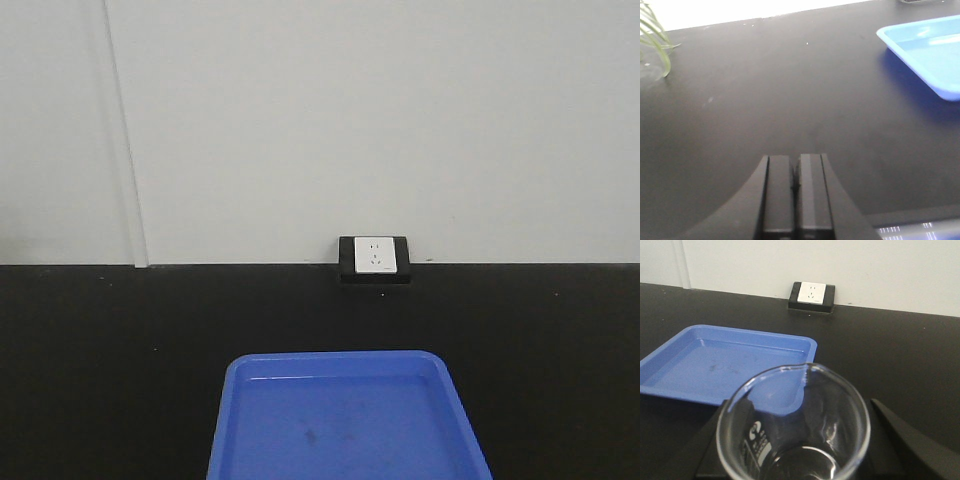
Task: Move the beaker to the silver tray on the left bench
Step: 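Drive the base to the bench with the silver tray, holding the beaker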
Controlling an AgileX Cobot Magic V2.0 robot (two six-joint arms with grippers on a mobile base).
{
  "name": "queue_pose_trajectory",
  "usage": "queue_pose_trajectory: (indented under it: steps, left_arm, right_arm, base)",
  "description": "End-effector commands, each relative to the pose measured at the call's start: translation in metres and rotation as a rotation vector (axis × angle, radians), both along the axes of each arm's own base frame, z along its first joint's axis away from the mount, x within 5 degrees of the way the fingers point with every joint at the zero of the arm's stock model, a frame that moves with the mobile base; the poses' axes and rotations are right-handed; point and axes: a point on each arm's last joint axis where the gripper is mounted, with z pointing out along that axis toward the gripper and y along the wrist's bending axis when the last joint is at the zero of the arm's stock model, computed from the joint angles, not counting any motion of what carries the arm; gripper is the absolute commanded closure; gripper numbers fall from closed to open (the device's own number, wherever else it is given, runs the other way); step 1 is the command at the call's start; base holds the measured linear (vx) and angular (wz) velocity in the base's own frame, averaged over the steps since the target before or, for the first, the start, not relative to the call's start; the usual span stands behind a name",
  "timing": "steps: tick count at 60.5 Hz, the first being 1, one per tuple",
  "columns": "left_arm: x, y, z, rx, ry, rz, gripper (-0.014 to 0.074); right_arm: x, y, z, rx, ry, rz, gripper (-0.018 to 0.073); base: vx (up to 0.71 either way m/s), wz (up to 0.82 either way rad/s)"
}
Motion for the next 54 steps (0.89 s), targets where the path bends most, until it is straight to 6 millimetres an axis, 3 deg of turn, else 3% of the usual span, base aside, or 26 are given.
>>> queue_pose_trajectory:
  steps: [1,54]
  left_arm:
    - [0.0017,-0.0009,0.0003,-0.007,-0.062,-0.012,0.0595]
    - [0.0017,-0.0009,0.0003,-0.007,-0.062,-0.012,0.0595]
  right_arm:
    - [0.001,0.0023,0.0165,0.005,-0.098,0.024,0.057]
    - [0.001,0.0023,0.0165,0.005,-0.098,0.024,0.057]
  base:
    - [-0.21,0.0]
    - [-0.26,0.0]
